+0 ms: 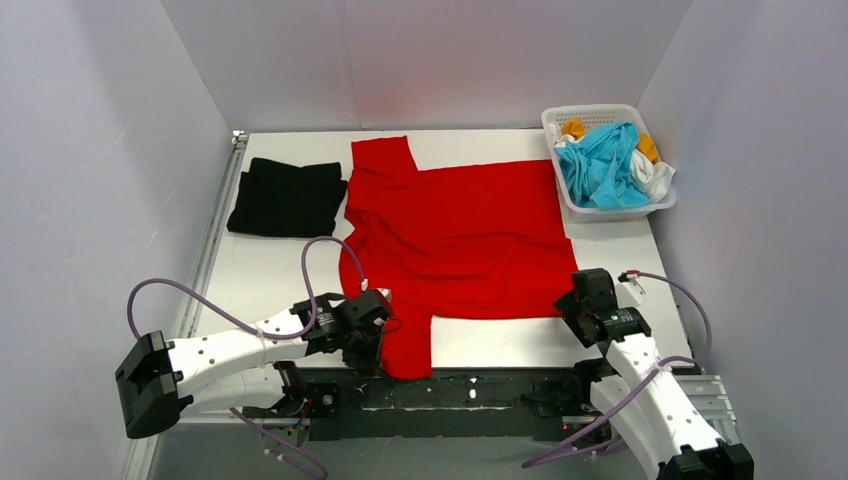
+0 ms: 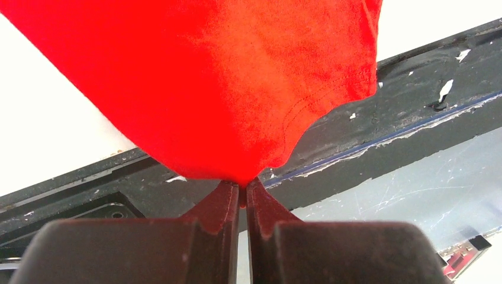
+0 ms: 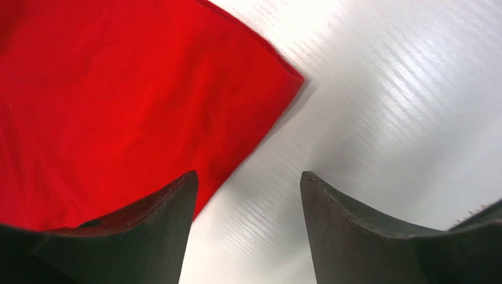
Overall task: Fold and stack the t-shirts
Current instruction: Grab the side of the flattened tshirt closest away from the robot with both arms
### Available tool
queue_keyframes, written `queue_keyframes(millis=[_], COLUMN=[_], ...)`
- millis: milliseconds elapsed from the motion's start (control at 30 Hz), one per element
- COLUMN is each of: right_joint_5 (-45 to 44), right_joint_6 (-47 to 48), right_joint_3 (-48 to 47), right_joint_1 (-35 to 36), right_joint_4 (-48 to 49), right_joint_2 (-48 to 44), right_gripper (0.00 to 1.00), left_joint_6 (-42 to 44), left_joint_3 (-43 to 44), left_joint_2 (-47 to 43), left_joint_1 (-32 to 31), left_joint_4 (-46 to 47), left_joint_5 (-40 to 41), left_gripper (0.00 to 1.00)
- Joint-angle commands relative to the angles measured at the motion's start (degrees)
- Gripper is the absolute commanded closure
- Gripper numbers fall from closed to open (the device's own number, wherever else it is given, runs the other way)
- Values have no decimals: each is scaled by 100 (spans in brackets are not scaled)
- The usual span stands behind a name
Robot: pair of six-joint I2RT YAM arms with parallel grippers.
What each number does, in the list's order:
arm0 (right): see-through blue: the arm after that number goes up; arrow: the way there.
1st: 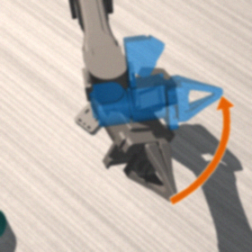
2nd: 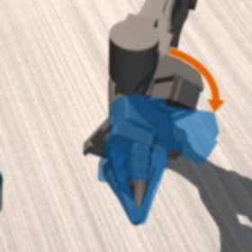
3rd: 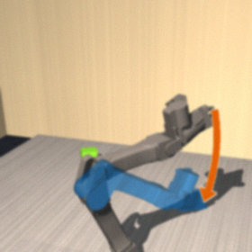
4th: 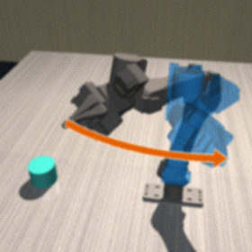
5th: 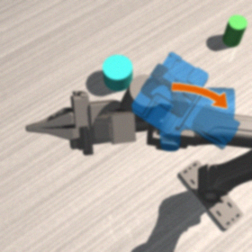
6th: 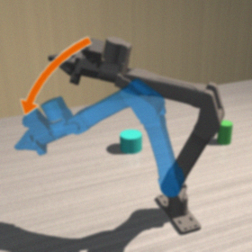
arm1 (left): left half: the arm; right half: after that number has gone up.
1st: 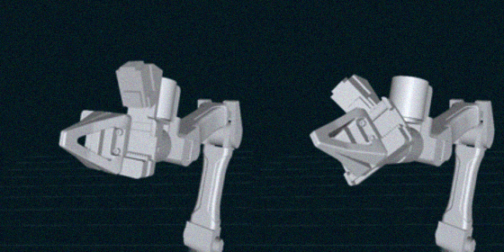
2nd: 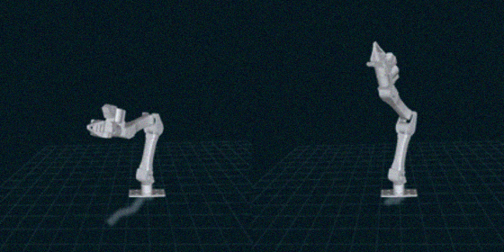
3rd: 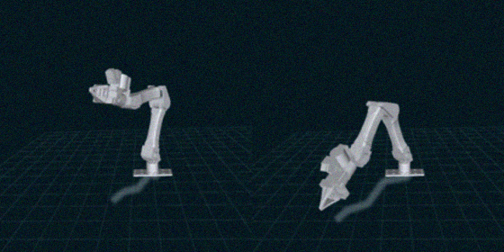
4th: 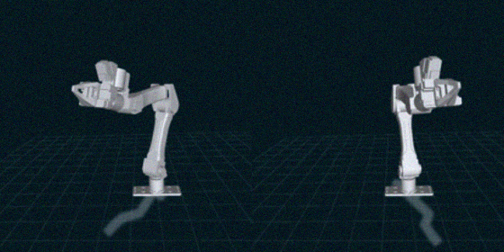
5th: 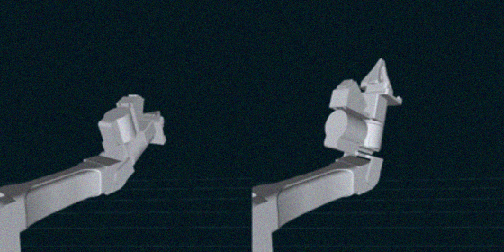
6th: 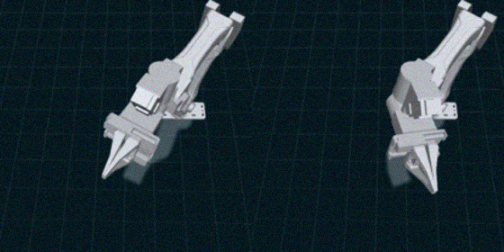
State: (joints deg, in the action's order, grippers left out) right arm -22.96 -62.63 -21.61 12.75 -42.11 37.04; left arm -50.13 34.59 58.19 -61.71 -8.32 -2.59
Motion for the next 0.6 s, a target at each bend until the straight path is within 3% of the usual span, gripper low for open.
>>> queue_keyframes(millis=[0,167,300,467,567], right_joint_5=[-189,-134,36,156,175], right_joint_6=[-100,52,260,476,510], right_joint_3=[88,56,-182,-251,-319], right_joint_1=[-36,-60,-62,-62,-62], right_joint_4=[1164,1750,1816,1669,1189], right_joint_2=[403,1264,1914,1994,1753], right_gripper=[30,40,59,96,99], left_joint_6=[185,159,-25,-143,-182], left_joint_3=[136,173,179,172,221], left_joint_2=[127,153,120,0,-107], left_joint_1=[-25,-26,-25,-25,-25], left_joint_4=[-422,-498,-689,-856,-1061], left_joint_5=[84,174,510,685,723], left_gripper=[100,100,100,100,100])
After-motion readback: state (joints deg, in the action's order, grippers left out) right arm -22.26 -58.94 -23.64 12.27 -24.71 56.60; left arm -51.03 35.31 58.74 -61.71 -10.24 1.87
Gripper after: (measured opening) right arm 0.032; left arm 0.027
